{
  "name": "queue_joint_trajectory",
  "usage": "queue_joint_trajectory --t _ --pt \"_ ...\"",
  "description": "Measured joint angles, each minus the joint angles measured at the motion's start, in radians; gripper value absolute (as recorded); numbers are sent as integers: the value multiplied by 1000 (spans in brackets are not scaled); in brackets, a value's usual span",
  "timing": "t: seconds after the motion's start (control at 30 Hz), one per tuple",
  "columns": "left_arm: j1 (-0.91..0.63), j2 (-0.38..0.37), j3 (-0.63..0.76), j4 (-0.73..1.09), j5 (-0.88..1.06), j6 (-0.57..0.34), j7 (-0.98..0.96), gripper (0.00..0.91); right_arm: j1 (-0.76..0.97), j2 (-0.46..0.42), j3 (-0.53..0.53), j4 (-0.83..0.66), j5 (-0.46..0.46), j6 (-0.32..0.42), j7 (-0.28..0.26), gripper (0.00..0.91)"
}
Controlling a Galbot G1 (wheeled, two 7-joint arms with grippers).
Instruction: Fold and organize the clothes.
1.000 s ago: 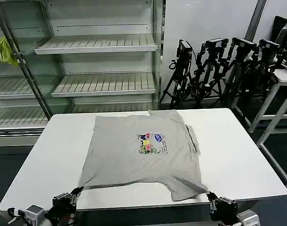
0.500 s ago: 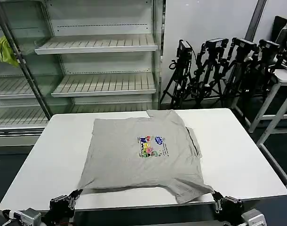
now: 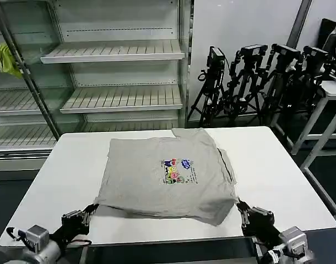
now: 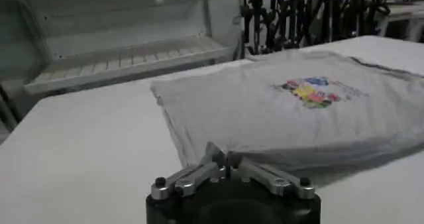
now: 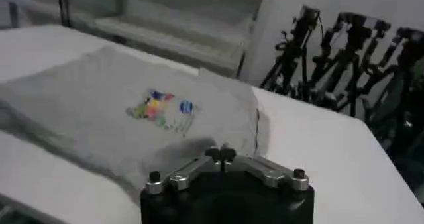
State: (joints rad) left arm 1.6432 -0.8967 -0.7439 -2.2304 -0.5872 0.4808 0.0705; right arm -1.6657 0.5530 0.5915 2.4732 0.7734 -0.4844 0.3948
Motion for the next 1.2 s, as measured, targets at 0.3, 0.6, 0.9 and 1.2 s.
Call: queue_joint_trajectory --t 0.3,0.6,0.9,1.2 --pt "-120 34 48 87 -30 -5 5 50 156 -25 -81 -138 10 43 -26 0" --pt "-213 70 87 158 -43 -23 13 50 324 -46 -183 -253 20 71 -42 0" --pt "-280 107 133 208 -45 -31 15 50 536 -80 -327 -340 38 83 -59 0" --pt "-319 114 172 247 -37 -40 15 50 761 -80 -512 -408 39 76 -73 0"
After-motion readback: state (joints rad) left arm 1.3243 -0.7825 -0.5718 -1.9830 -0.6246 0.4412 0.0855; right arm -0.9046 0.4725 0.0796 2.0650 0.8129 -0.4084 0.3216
